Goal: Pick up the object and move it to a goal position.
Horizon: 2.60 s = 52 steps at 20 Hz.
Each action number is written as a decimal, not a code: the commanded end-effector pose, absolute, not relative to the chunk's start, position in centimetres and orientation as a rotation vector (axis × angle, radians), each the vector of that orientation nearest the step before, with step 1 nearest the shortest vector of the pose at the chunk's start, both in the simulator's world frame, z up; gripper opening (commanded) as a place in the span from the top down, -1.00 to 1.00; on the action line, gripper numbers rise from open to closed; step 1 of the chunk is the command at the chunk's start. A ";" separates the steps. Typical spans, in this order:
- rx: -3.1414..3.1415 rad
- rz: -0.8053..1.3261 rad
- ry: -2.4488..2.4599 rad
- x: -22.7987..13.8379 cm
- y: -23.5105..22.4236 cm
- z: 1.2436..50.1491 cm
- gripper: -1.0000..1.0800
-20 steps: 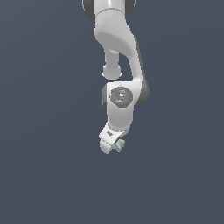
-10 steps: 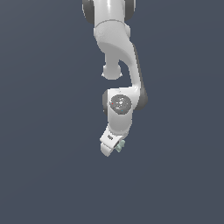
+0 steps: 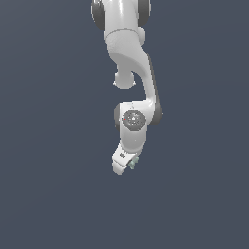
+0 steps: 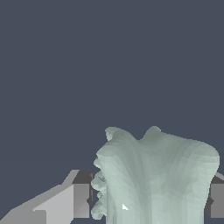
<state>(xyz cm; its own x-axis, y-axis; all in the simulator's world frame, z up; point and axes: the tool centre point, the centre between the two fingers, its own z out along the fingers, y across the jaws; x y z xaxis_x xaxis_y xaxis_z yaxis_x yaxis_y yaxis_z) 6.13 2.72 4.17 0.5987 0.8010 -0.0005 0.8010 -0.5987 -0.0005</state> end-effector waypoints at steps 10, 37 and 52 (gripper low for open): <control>-2.807 -0.001 -1.411 6.2 2.8 4.4 1.00; -2.477 -0.352 -1.971 10.1 12.0 38.3 1.00; -2.329 -0.474 -2.138 9.2 14.7 50.3 1.00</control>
